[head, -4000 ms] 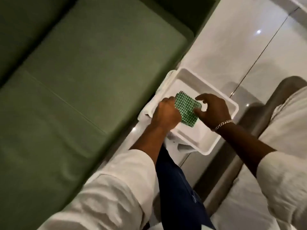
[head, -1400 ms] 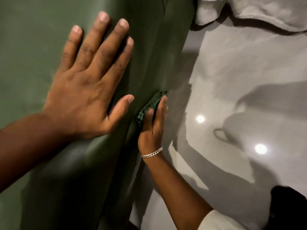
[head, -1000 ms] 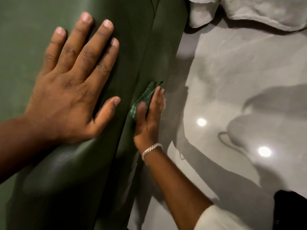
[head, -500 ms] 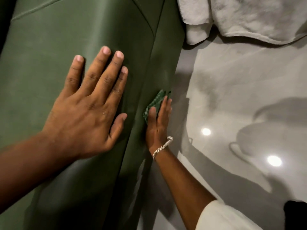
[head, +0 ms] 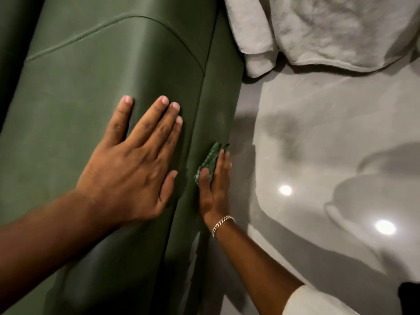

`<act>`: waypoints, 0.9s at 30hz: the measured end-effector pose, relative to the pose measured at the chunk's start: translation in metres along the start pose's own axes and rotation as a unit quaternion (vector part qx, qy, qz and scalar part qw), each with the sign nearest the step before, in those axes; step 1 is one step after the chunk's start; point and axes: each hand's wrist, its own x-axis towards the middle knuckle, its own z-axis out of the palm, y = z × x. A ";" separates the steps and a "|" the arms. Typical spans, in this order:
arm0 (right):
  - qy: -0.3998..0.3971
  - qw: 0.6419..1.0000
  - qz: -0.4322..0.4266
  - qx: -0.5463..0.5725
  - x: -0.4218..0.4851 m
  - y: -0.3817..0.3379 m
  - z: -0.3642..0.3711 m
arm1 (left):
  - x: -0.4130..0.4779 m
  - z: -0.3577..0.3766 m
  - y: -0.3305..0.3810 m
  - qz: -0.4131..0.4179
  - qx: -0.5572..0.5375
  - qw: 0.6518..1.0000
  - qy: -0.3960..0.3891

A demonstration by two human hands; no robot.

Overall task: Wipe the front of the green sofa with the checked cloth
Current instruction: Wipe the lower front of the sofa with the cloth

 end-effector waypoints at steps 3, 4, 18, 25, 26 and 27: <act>0.003 0.999 -0.038 -0.006 0.037 -0.020 -0.003 | 0.002 0.001 0.001 0.005 0.010 1.000 -0.001; -0.001 0.999 -0.040 -0.011 0.059 -0.031 -0.006 | 0.002 0.001 0.000 0.004 0.014 1.000 -0.002; 0.010 1.000 -0.009 0.017 0.103 -0.045 -0.019 | 0.019 -0.003 0.003 0.020 0.061 0.997 -0.032; -0.004 0.999 0.030 0.018 0.011 -0.004 -0.004 | 0.027 -0.006 0.007 0.034 0.103 0.993 -0.051; -0.006 1.000 0.019 0.016 0.021 -0.011 -0.005 | 0.028 -0.005 0.006 0.034 0.114 0.992 -0.051; -0.014 1.000 0.012 0.016 0.030 -0.019 -0.008 | 0.027 -0.005 0.007 0.034 0.117 0.991 -0.050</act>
